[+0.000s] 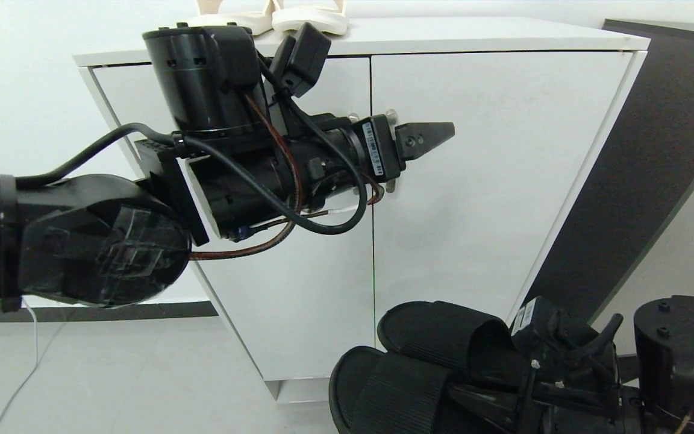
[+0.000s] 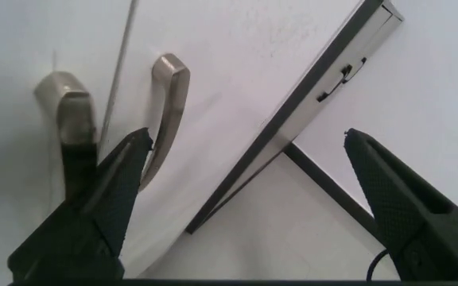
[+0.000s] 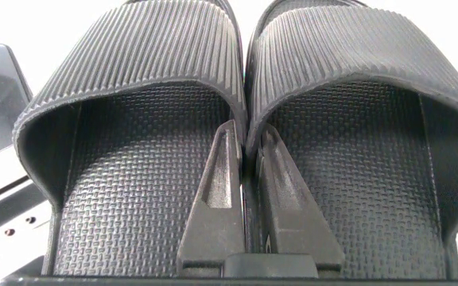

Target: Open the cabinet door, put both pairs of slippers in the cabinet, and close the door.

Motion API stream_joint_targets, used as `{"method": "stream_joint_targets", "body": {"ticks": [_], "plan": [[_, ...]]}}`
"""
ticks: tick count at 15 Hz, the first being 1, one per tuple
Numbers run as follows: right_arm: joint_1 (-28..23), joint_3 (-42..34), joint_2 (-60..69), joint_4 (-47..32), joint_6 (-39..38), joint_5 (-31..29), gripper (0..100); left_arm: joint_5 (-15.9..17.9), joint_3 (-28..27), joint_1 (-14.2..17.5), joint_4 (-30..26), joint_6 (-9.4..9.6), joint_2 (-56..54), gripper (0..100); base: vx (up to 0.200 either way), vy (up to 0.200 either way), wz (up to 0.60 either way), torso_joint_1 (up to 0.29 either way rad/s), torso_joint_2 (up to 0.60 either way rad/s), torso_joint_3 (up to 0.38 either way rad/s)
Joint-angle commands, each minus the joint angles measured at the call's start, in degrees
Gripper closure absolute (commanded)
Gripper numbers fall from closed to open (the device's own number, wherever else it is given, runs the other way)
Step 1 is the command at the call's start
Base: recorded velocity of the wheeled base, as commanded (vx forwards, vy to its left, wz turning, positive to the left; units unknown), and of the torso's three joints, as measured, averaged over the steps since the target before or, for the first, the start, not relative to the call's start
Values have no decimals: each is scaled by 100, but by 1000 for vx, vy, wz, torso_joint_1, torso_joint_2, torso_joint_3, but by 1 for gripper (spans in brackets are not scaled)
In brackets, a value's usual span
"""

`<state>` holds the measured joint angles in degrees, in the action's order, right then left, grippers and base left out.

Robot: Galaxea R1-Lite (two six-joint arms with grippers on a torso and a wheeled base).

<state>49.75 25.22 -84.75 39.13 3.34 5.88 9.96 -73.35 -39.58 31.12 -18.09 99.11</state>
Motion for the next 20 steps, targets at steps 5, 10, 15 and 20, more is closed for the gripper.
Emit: {"method": "stream_joint_targets", "body": {"ticks": [5,10,15,20], "plan": [[17,-96,73,-2,35,28,100,24,-92,-14,-62,-10,161,100,0,0,0,0,0,0],[123,-290,424,-11,35,573,100,103,172,-173,-54,-81,-102,100,0,0,0,0,0,0],[202,-527,644,-11,79,1056,100,103,814,-384,-45,-81,-647,100,0,0,0,0,0,0],[211,-668,626,-20,281,1109,100,111,1605,-471,-27,-72,-1421,100,0,0,0,0,0,0]]}}
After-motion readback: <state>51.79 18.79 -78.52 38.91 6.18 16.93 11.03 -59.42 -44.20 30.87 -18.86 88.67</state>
